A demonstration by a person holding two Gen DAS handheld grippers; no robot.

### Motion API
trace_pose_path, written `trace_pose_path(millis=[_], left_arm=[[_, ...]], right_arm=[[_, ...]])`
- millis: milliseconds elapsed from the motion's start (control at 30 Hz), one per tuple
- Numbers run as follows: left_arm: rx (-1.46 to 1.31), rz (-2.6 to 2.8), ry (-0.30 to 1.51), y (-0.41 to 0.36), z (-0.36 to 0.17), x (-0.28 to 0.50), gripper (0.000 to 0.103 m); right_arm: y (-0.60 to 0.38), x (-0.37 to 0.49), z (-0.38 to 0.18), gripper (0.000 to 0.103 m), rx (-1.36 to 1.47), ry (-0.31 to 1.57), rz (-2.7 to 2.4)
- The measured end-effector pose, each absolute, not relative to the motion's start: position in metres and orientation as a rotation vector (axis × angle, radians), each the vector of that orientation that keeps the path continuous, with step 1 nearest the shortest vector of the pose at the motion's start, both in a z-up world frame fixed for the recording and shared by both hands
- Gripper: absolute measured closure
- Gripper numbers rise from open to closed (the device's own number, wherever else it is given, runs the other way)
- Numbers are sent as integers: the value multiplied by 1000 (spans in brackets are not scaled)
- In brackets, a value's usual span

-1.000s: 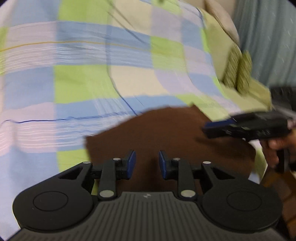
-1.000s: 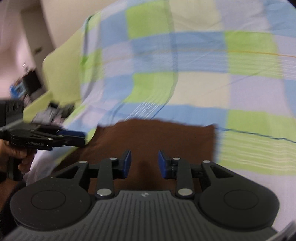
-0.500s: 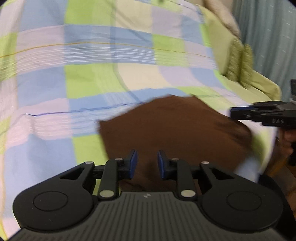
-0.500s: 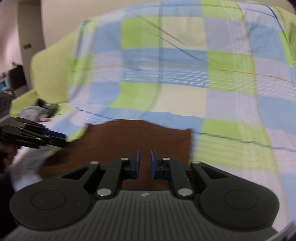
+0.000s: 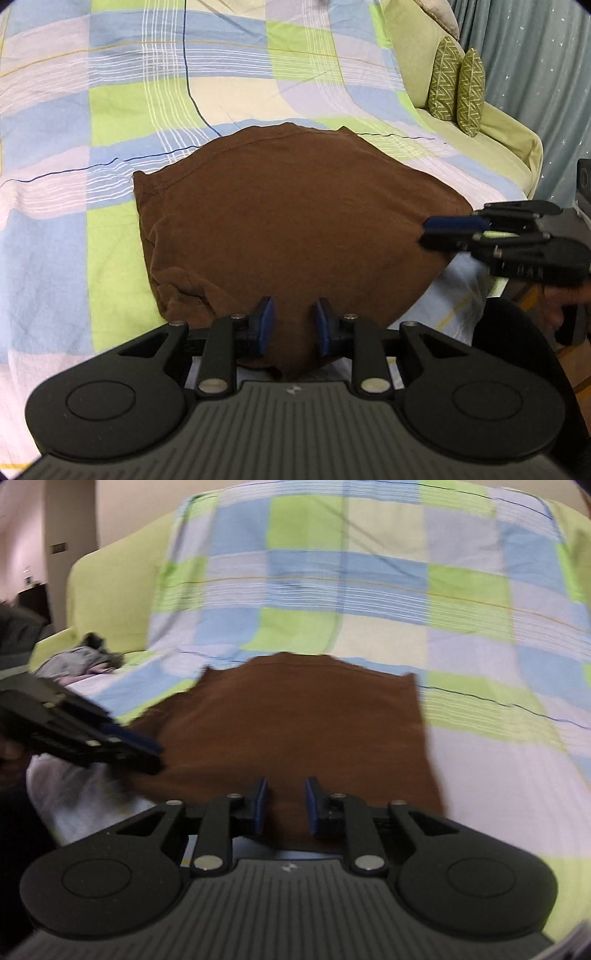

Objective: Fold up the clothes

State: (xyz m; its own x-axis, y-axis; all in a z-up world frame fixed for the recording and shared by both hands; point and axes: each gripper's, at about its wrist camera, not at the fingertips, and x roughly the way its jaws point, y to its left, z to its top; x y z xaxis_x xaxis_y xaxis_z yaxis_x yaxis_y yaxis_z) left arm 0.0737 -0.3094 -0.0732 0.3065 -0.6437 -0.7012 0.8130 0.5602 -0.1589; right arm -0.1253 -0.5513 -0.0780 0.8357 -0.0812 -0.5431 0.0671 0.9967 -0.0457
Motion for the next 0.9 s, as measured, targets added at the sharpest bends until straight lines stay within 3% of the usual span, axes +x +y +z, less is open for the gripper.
trace_pose_path(millis=[900], left_arm=[[257,-958,779,-313,-75,69,73]], right_arm=[[-567,-134,-81,82,-72,596,-178]])
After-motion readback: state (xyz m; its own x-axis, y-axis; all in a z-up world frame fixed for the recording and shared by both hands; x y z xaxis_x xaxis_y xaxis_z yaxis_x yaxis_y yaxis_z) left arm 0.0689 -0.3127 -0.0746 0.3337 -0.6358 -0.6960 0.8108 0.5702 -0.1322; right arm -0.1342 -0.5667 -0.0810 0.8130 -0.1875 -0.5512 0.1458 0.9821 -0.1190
